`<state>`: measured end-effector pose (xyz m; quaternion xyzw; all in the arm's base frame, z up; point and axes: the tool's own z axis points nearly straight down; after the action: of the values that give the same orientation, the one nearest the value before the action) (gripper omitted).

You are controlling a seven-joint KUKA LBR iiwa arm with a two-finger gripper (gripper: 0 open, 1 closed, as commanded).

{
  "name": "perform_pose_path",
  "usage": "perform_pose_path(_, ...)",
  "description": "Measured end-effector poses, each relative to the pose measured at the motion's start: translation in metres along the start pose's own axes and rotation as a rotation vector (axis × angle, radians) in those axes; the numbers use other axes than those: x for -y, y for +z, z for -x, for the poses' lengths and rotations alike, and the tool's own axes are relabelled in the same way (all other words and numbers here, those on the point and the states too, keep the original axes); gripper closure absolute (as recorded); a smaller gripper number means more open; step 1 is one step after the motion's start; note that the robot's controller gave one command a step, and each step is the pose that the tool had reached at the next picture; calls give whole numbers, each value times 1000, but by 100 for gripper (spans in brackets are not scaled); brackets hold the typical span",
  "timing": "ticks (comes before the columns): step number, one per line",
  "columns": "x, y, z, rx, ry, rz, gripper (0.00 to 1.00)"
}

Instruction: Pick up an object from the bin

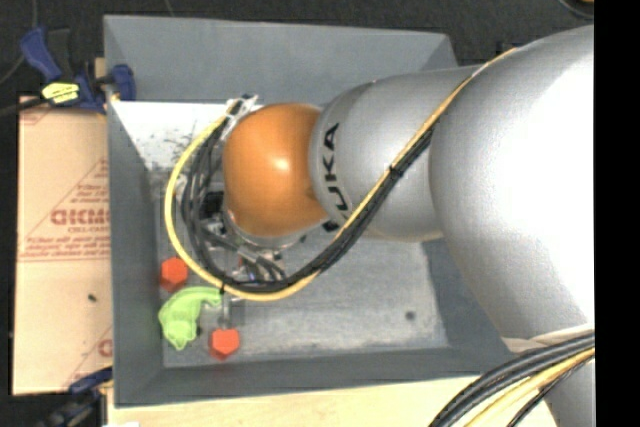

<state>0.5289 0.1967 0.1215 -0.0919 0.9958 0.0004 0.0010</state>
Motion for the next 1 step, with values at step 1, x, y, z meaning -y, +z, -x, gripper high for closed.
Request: perform_pose_path(1, -33, -39, -45, 3, 21, 1, 0)
